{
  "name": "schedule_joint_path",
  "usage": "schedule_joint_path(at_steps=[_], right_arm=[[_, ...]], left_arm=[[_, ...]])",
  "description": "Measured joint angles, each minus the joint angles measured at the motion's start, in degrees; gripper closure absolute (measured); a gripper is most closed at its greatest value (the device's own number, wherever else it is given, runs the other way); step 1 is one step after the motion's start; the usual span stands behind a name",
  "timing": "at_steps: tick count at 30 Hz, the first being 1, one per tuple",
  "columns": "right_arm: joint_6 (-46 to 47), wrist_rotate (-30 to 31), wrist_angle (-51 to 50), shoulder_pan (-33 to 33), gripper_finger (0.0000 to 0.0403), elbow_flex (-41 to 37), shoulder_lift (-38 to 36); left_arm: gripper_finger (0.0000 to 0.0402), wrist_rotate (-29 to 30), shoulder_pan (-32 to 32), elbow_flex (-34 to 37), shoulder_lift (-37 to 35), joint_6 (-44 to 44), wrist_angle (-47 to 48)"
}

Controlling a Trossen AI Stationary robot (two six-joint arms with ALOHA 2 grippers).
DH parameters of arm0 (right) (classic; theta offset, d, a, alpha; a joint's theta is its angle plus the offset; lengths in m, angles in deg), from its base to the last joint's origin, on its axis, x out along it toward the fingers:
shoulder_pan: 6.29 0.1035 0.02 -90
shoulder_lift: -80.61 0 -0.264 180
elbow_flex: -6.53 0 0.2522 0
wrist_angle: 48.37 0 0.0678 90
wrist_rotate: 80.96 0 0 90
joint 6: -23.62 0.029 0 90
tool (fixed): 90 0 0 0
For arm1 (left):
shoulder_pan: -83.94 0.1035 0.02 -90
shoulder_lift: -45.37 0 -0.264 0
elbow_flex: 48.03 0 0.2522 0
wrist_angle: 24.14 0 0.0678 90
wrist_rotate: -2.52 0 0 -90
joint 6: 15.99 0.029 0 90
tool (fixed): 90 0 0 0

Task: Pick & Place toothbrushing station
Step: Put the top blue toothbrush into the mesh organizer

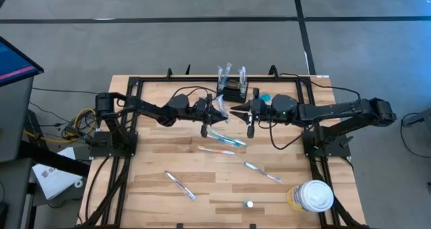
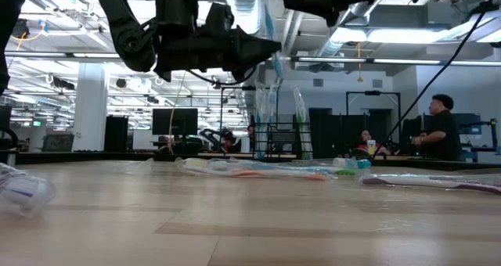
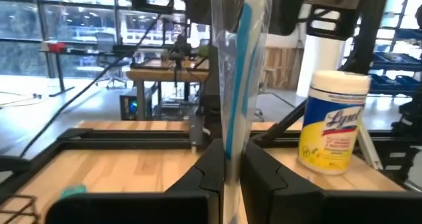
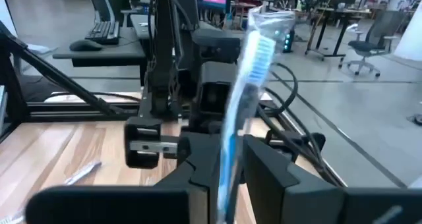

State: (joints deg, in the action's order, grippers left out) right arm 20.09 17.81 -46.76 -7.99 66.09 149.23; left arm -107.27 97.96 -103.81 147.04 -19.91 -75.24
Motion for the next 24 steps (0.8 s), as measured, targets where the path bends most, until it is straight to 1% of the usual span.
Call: schedule_joint_path(at_steps=[6,12,15,19,24], right_arm=[[1.07,-0.22,0.22,-0.02,0.0346,0.0,0.04],[3.58,-4.73,0.37,-1.35,0.0346,-0.14,1.45],[3.61,-4.9,2.19,-2.18,0.0342,0.0,3.7],[3.61,-7.29,6.54,-3.16,0.0317,0.02,5.86],[3.58,-7.52,8.49,-3.74,0.0276,-0.02,7.61]], left_arm=[[0.0384,0.02,-0.04,1.33,-0.02,0.03,-0.31],[0.0385,-0.01,-0.15,1.79,-0.02,0.17,-0.34],[0.0385,0.02,-0.17,1.79,-0.02,0.17,-0.22],[0.0385,0.01,-0.15,1.79,-0.02,0.2,0.5],[0.0385,0.02,-0.17,1.77,-0.04,0.44,1.87]])
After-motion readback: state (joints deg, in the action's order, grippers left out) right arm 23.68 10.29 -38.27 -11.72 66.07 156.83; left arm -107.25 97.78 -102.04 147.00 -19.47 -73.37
